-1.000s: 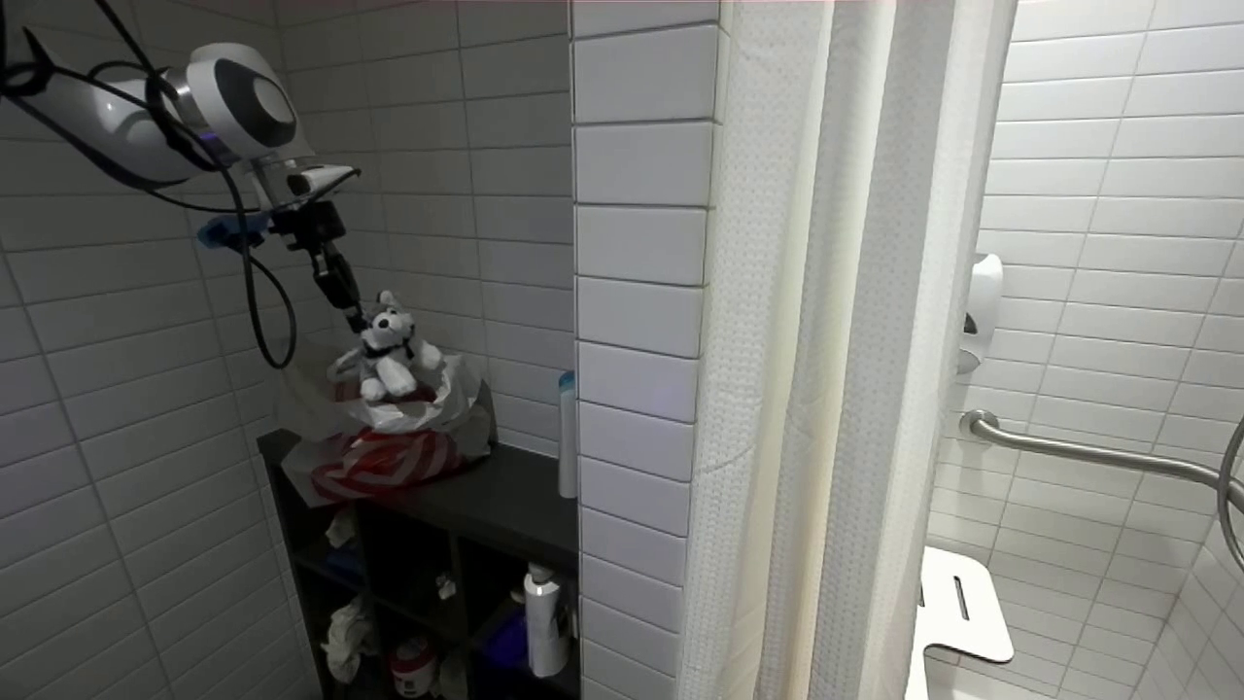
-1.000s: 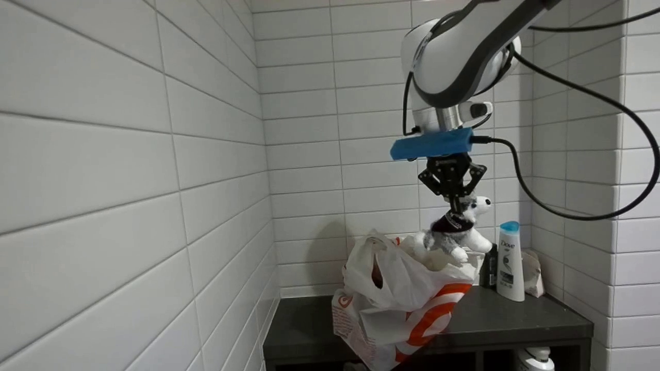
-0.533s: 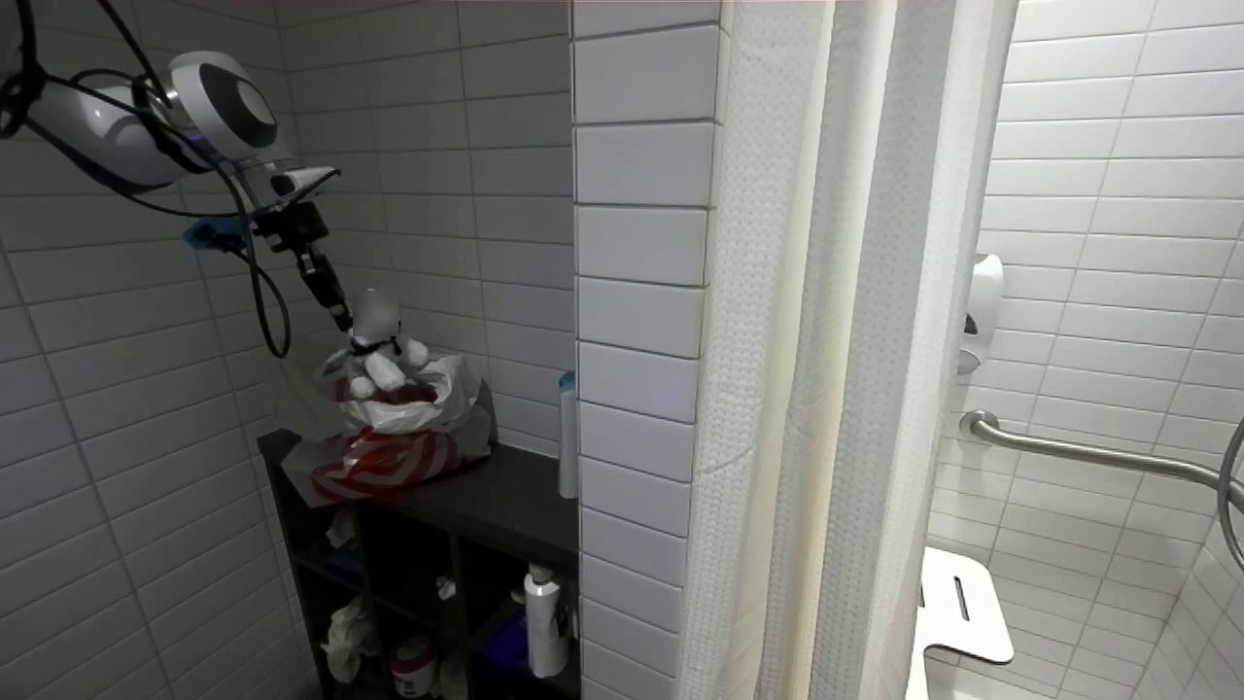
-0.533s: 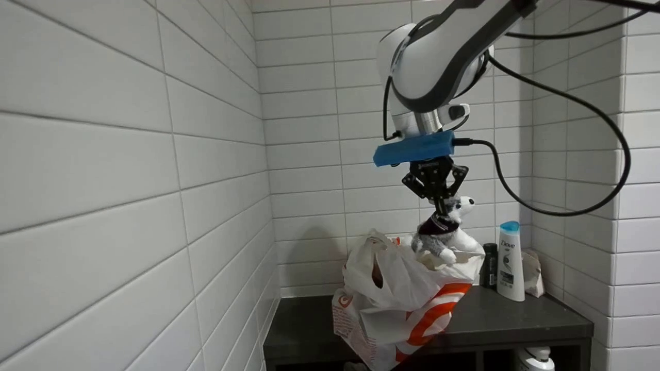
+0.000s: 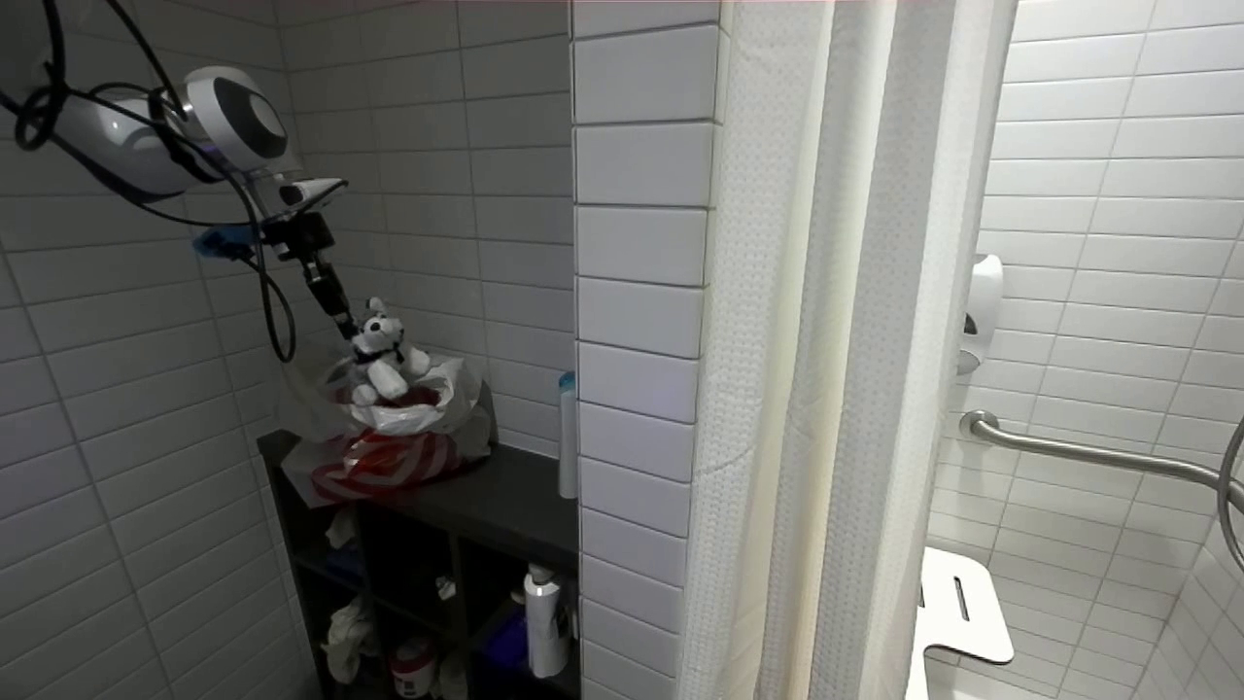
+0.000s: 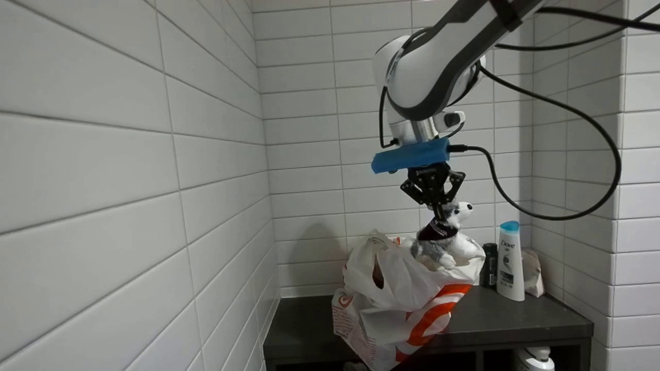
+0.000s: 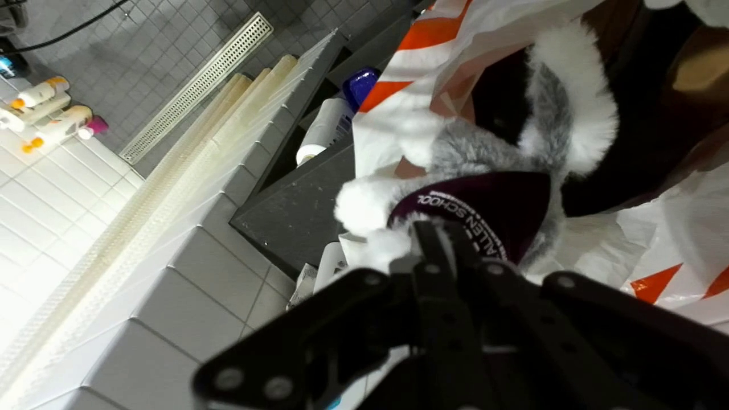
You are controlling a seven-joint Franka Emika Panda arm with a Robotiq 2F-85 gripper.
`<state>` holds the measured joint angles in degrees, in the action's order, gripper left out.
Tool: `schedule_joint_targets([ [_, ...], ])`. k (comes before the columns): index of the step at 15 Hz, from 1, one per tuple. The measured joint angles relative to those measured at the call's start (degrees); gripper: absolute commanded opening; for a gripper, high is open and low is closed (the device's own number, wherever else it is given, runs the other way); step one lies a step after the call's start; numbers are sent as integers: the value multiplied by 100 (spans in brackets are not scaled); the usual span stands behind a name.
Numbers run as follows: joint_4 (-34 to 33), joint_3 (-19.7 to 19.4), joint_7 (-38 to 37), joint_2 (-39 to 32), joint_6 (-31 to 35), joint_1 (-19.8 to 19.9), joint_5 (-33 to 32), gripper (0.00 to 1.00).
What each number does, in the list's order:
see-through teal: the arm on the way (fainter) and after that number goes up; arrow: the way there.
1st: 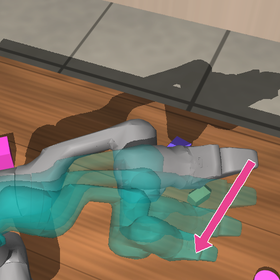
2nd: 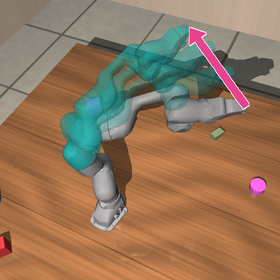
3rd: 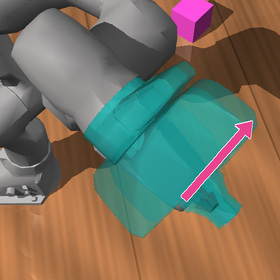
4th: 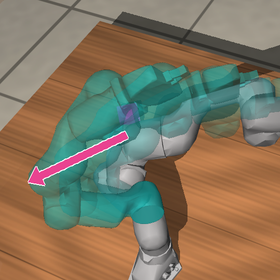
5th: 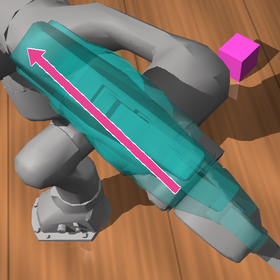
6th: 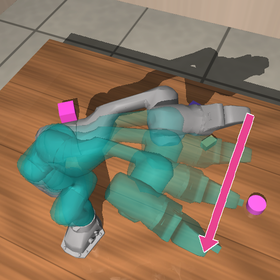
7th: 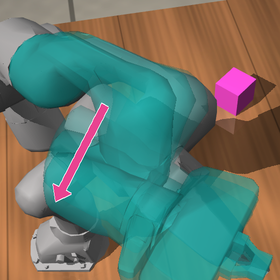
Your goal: Put the dog plush toy in the plastic bag.
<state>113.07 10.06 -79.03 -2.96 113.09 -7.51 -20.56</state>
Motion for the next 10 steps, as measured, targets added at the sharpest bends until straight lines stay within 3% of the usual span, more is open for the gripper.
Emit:
schedule_joint_targets([
  [10, -711, 10, 3, -296, -603, -355, -185, 2],
])
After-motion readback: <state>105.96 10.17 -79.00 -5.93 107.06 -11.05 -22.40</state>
